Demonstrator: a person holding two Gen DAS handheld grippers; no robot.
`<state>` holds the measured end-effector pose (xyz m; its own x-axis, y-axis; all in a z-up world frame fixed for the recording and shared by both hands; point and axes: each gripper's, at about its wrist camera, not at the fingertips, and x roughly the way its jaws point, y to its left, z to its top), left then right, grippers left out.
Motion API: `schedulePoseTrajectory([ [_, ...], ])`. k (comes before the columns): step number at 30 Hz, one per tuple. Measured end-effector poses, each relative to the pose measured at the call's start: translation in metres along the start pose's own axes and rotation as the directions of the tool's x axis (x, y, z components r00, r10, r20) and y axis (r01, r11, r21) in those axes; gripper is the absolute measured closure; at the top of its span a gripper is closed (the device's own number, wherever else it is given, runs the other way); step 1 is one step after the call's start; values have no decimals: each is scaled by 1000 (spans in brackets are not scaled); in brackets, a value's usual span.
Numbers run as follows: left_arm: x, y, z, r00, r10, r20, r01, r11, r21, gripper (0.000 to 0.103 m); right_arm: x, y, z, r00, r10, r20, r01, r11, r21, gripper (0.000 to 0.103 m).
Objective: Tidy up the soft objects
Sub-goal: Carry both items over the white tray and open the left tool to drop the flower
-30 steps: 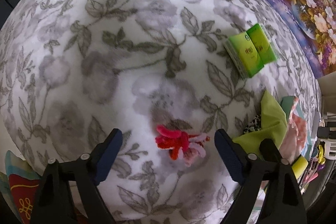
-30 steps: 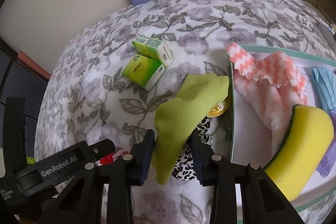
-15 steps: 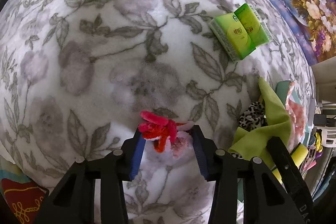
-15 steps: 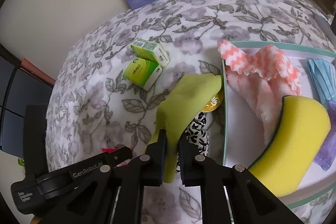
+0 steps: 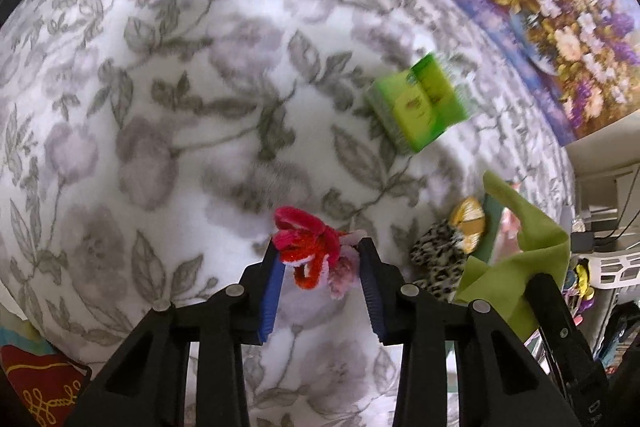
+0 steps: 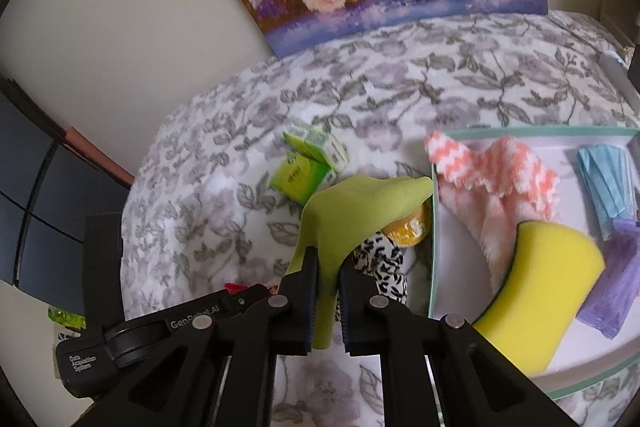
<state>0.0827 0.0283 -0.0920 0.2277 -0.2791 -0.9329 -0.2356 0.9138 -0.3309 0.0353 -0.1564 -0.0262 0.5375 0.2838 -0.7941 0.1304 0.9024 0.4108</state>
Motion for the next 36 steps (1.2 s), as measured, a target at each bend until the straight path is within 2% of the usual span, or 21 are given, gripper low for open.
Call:
schedulePoseTrajectory([
  [5, -27, -7, 6, 995, -41, 90, 40, 999, 19, 65, -22, 1, 6, 998, 24, 63, -25, 1000, 2, 93],
  [9, -49, -25, 5, 984, -49, 171, 37, 996, 76, 65, -41, -2, 11, 993, 38, 115, -39, 999, 3, 93],
  [15, -64, -45, -1, 974, -79, 212, 47, 988, 149, 65, -63, -15, 16, 984, 22, 175, -26, 999, 23, 93],
  [20, -73, -66, -14, 970, -93, 226, 40, 973, 227, 65, -79, -40, 19, 977, -51, 208, 37, 997, 71, 93],
  [27, -71, -111, -40, 969, -113, 220, 25, 930, 368, 65, -102, -80, 26, 955, -154, 253, 116, 980, 159, 93],
  [33, -60, -153, -69, 973, -154, 170, 51, 869, 493, 65, -119, -119, 24, 934, -249, 257, 187, 952, 243, 93],
  [36, -54, -165, -77, 975, -178, 130, 84, 847, 525, 64, -128, -139, 20, 926, -279, 254, 204, 936, 287, 93],
])
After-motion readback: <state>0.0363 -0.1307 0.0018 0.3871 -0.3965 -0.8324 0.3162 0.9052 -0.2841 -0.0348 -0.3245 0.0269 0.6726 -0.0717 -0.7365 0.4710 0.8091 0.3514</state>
